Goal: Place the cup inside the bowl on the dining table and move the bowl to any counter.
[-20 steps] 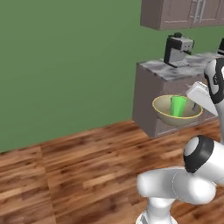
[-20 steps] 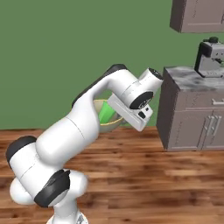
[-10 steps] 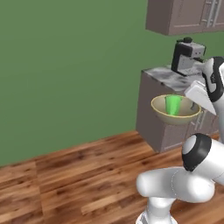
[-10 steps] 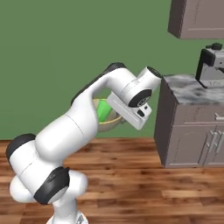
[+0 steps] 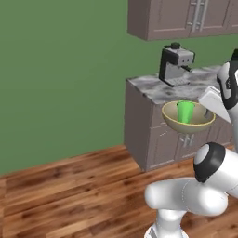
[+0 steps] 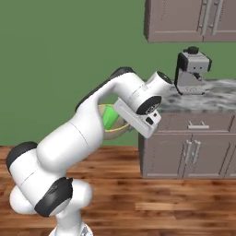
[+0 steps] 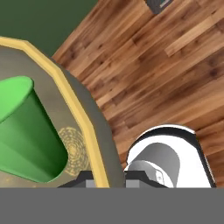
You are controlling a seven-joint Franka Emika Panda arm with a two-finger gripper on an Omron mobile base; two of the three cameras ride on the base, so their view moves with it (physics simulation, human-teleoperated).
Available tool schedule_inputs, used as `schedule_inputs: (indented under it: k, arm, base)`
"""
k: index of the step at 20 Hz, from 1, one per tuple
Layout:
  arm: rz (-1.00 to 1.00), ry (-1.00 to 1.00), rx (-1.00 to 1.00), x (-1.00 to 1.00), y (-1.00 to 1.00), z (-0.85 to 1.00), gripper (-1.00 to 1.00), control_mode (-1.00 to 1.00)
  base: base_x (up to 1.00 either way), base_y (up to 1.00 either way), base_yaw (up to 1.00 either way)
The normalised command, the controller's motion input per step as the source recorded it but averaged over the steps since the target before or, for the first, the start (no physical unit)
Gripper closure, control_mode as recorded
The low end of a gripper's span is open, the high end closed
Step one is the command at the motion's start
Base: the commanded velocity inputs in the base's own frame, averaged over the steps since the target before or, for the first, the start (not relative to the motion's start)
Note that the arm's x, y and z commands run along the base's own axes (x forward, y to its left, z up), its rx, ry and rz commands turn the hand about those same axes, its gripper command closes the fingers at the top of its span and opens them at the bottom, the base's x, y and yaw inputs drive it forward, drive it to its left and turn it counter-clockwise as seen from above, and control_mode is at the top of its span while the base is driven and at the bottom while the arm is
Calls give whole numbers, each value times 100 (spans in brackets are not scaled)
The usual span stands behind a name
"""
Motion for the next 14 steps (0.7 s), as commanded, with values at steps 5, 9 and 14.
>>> schedule_inputs:
  k: [5, 9, 14]
  arm:
    - [0, 0, 0, 0, 0, 0, 100, 100]
    - [0, 0, 0, 0, 0, 0, 100, 100]
    - [0, 0, 0, 0, 0, 0, 100, 100]
  base:
    - [26, -100, 8]
    - [29, -99, 8]
    - [31, -92, 6]
